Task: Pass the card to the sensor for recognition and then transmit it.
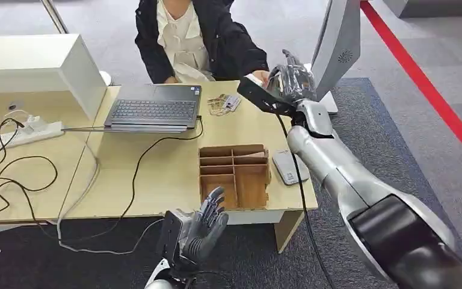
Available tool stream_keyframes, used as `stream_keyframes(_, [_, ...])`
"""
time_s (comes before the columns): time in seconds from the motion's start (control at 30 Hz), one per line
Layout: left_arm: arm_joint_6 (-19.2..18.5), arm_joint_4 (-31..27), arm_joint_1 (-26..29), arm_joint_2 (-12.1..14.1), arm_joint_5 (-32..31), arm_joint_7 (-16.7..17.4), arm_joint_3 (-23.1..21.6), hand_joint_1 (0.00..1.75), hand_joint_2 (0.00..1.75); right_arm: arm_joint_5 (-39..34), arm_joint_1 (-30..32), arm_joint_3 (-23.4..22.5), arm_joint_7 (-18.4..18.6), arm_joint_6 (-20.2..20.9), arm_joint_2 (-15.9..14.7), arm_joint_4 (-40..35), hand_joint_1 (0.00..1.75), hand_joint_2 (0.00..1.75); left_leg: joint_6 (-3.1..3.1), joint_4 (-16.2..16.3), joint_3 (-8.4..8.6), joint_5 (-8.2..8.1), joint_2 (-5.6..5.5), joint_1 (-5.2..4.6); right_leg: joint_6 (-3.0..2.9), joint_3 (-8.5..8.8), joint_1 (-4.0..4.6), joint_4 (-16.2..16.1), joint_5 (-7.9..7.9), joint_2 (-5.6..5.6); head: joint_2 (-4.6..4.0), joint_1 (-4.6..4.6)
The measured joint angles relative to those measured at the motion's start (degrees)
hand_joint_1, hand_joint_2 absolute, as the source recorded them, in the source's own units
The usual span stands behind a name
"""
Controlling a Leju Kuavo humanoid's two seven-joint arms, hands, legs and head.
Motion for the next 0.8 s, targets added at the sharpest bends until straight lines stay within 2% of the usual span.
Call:
stream_keyframes(0.3, [0.2, 0.0, 0.0, 0.0, 0.0, 0.5, 0.0, 0.0, 0.0, -0.4, 0.3, 0.1, -0.4, -0.7, 0.7, 1.5, 0.0, 1.75, 0.0, 0.0, 0.0, 0.0, 0.0, 0.0, 0.01, 0.0, 0.0, 0.0, 0.01, 0.0, 0.0, 0.02])
stream_keyframes(0.4, [0.8, 0.0, 0.0, 0.0, 0.0, 0.5, 0.0, 0.0, 0.0, -2.6, 0.5, 0.0, -2.4, -2.4, 0.7, 1.4, 0.0, 1.75, 0.0, 0.0, -0.01, 0.0, 0.0, 0.0, 0.01, 0.0, 0.0, 0.0, 0.01, 0.0, 0.0, 0.02])
stream_keyframes(0.5, [1.8, 0.0, 0.0, 0.0, 0.0, 0.5, 0.0, 0.0, 0.0, -6.6, 0.8, -0.3, -6.1, -6.4, 0.6, 0.4, 0.0, 1.75, 0.0, 0.0, 0.0, 0.0, 0.0, 0.0, 0.01, 0.0, 0.0, 0.0, 0.01, 0.0, 0.0, 0.0])
stream_keyframes(0.63, [3.8, -0.1, 0.1, 0.0, 0.3, 0.0, 0.1, 0.0, 0.0, -12.9, 2.6, -1.0, -9.9, -11.4, 0.2, -3.6, 0.0, 1.75, 0.0, 0.0, 0.02, 0.0, -0.01, 0.01, 0.01, 0.01, 0.0, 0.0, 0.01, 0.0, 0.0, 0.02])
stream_keyframes(0.7, [5.4, -0.2, 0.2, 0.2, 0.6, -0.5, 0.1, 0.0, 0.0, -15.6, 5.1, -1.1, -10.1, -13.7, -0.8, -8.6, 0.0, 1.75, 0.0, 0.0, 0.01, 0.0, -0.02, 0.01, 0.01, 0.01, 0.01, 0.0, 0.01, 0.0, 0.0, 0.02])
stream_keyframes(0.8, [8.0, -0.7, 0.5, 0.6, 1.0, -0.9, 0.2, 0.0, 0.0, -15.8, 9.6, -1.1, -8.5, -15.4, -2.6, -16.4, 0.0, 1.75, 0.0, 0.0, 0.03, 0.0, -0.01, 0.01, 0.01, 0.02, 0.0, 0.0, 0.01, 0.0, 0.0, 0.0])
